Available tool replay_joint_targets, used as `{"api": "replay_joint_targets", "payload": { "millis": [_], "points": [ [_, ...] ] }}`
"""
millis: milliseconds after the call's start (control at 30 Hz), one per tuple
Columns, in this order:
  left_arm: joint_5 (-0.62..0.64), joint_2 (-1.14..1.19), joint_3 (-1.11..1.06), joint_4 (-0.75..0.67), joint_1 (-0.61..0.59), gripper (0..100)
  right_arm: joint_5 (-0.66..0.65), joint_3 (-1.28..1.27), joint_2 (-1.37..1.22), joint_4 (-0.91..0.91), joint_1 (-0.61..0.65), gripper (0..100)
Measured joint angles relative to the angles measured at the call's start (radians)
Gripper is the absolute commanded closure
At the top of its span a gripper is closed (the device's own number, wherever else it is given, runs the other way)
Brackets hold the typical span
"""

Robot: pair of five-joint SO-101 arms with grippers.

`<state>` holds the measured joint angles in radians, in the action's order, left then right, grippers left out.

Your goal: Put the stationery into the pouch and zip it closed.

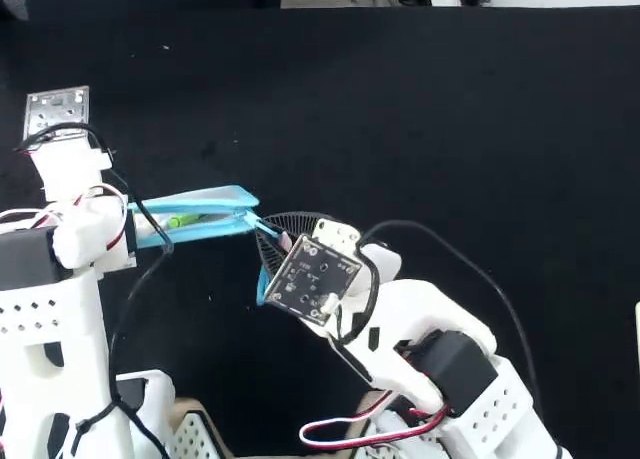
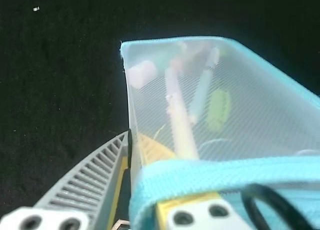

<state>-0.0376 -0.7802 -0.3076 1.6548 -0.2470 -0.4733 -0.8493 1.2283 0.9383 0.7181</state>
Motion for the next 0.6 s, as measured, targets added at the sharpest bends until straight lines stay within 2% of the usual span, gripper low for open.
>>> {"api": "replay_joint_targets", "payload": {
  "millis": [200, 367, 600],
  "points": [
    [0.002, 0.002, 0.018, 0.0, -0.002, 95, -0.009, 0.002, -0.11, -0.025, -0.002, 98.8],
    [0.003, 0.0, 0.021, 0.0, -0.005, 81, -0.011, 0.048, -0.18, -0.055, -0.003, 98.8],
    [0.002, 0.0, 0.129, 0.002, -0.003, 81, -0.012, 0.163, -0.186, -0.008, -0.002, 98.8]
  ]
}}
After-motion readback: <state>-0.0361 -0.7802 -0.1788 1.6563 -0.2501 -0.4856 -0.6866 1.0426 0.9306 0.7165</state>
